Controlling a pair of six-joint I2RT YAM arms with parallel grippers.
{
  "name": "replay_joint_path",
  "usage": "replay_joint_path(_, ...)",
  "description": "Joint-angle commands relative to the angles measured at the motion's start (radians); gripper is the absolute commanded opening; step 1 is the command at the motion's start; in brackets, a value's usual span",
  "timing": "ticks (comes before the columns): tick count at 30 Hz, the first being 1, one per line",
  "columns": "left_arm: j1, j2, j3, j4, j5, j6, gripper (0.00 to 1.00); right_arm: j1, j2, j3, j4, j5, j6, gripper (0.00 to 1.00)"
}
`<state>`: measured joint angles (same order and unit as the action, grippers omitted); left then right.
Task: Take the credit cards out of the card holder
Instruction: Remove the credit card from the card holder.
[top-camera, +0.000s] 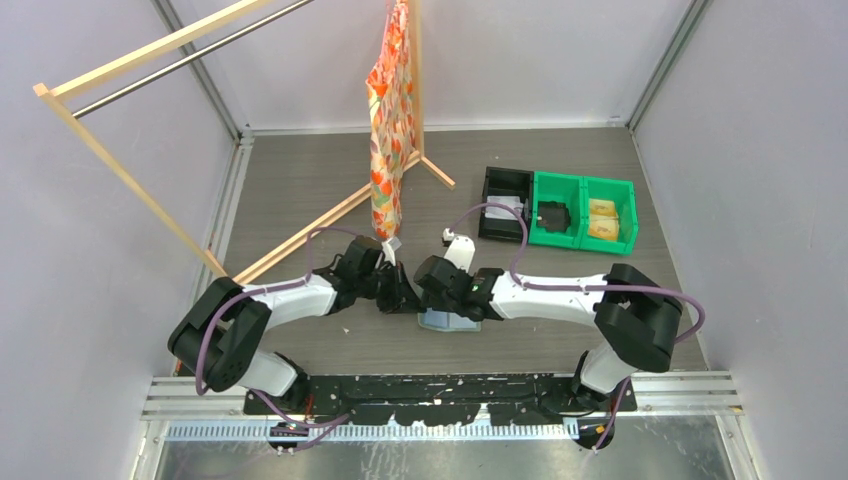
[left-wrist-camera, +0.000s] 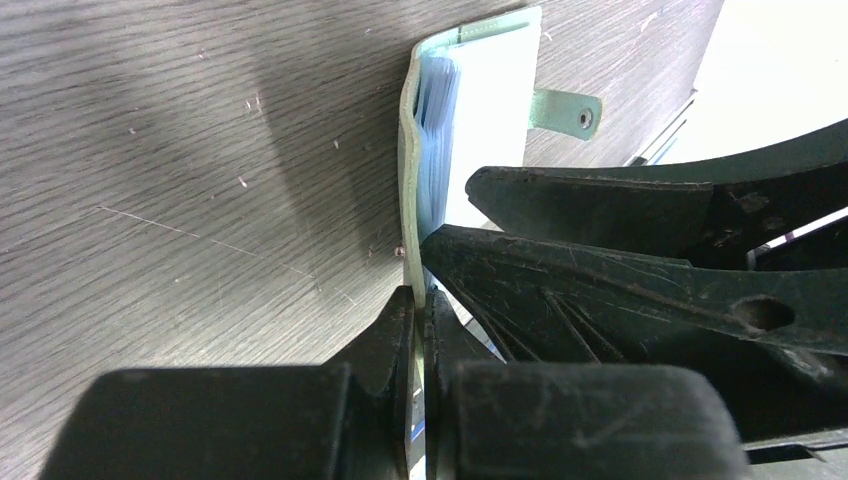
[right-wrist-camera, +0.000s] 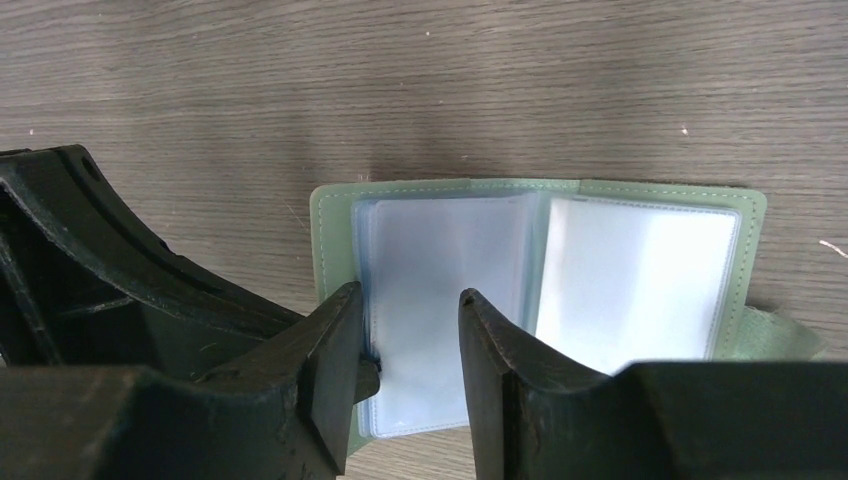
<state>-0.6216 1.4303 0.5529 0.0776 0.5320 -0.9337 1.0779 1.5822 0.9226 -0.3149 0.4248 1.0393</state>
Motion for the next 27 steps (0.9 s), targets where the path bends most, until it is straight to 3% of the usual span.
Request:
replay_joint_path(1, -0.003, -0.029, 0.006, 0.028, 0.012, 0.016, 0.01, -0.015, -0.030, -0.029, -0.049, 0.046, 0.007, 0.43)
replay_joint_path(12, -0.004, -0.032, 0.002, 0.025, 0.014, 0.018, 0.01, -0.026, -0.061, -0.068, -0.056, 0.060, 0.006, 0.36)
replay_joint_path(18, -0.004, -0.032, 0.012, 0.016, 0.028, 0.027, 0.14, -0.031, -0.075, -0.081, -0.046, 0.056, 0.005, 0.36)
replay_joint_path(27, -0.003, -0.008, 0.019, 0.032, 0.035, 0.026, 0.16, -0.041, -0.118, -0.104, -0.059, 0.058, 0.008, 0.35)
